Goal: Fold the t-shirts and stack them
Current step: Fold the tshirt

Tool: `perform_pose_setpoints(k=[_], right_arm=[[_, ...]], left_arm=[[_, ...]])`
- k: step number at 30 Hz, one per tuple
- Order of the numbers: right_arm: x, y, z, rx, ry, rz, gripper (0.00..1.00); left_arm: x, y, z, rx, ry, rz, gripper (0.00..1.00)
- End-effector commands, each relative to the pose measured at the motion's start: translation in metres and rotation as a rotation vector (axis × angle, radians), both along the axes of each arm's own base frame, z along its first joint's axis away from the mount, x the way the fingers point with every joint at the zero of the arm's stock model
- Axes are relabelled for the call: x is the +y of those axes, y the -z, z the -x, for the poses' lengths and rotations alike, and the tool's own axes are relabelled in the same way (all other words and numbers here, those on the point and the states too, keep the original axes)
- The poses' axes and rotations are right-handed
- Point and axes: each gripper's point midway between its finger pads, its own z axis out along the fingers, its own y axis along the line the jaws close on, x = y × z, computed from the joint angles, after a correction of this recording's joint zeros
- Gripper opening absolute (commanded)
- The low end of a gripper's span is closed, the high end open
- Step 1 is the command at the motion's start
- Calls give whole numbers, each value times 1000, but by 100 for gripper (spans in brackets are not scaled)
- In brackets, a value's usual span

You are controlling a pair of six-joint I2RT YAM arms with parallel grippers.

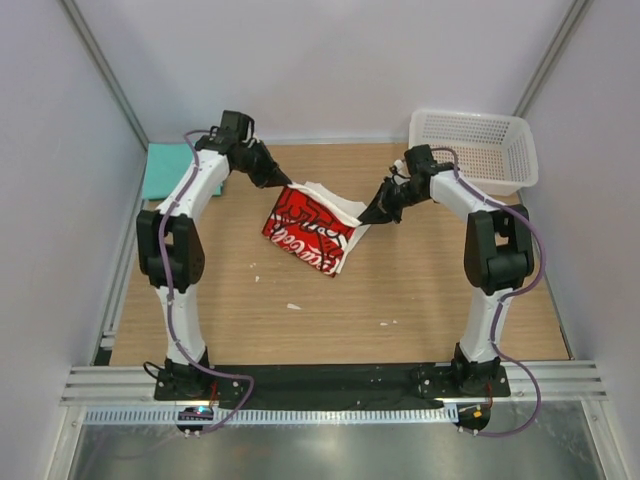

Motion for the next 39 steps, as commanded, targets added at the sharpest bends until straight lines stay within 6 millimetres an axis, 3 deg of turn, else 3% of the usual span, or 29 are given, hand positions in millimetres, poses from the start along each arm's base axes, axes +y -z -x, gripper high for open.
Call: perform_pose_setpoints(k=[1, 8, 10, 12, 13, 14, 15, 16, 17, 18, 19, 20, 21, 22, 23, 24, 25, 26, 27, 28, 29, 30, 31, 32, 33, 37, 39], right_arm=[[-1, -7, -14, -36, -3, -27, 1], [-9, 12, -28, -52, 18, -11, 1], [-9, 13, -27, -51, 12, -8, 1], [-9, 8, -25, -66, -5, 12, 2], [-12, 9, -19, -73, -28, 52, 1], [-14, 6, -17, -77, -35, 67, 1], [-13, 3, -12, -81, -47, 75, 2], [-13, -6, -8, -95, -45, 75, 1], [-12, -3, 0, -80, -50, 76, 1], [-11, -5, 4, -82, -53, 79, 1], [-5, -7, 14, -77, -79, 85, 1], [-3, -13, 21, -91, -92, 93, 1], [0, -10, 32, -78, -107, 104, 2], [10, -11, 46, -73, -142, 108, 1], [11, -14, 60, -76, -151, 117, 1], [15, -15, 69, -76, -166, 119, 1], [19, -15, 79, -76, -178, 123, 1], [25, -8, 101, -40, -201, 132, 1], [27, -13, 111, -60, -209, 135, 1], [28, -14, 120, -63, -214, 137, 1], [30, -4, 142, -22, -234, 152, 1], [29, -11, 151, -47, -233, 150, 1], [29, -9, 161, -40, -238, 152, 1], [26, -8, 179, -32, -237, 157, 1], [26, 0, 189, 7, -240, 167, 1], [17, -6, 235, 3, -242, 165, 1], [8, 3, 260, 50, -248, 188, 1]], left_arm=[[-24, -17, -37, -101, 76, 101, 0], [-36, -10, -71, -222, 79, 110, 0], [-34, -9, -69, -218, 70, 106, 0], [-24, -26, -62, -249, 38, 62, 0], [-16, -9, -48, -202, 31, 29, 0], [-10, -8, -40, -188, 21, 12, 0], [-2, -22, -23, -186, 11, 2, 0], [7, -1, -4, -117, 0, -19, 0], [11, 3, 11, -97, -1, -25, 0], [17, -13, 29, -118, -6, -27, 0], [21, -14, 43, -109, -10, -35, 0], [25, 11, 70, -34, -7, -51, 0], [29, 13, 84, -14, -8, -55, 0], [34, 0, 104, -39, -10, -50, 0], [38, 15, 126, 8, -6, -64, 0], [42, 15, 143, 22, -5, -69, 0], [46, 2, 157, -15, -13, -65, 0], [50, -1, 169, -19, -17, -68, 0], [55, 11, 191, 35, -18, -84, 0], [58, 0, 204, 2, -18, -78, 0], [60, 2, 217, 18, -10, -81, 0], [64, 13, 239, 87, -6, -93, 0], [67, 6, 254, 62, -5, -87, 0], [72, 15, 275, 118, -4, -104, 0], [75, 10, 284, 104, -9, -108, 0], [86, 15, 341, 154, -14, -114, 0], [87, 13, 369, 168, -6, -87, 0]])
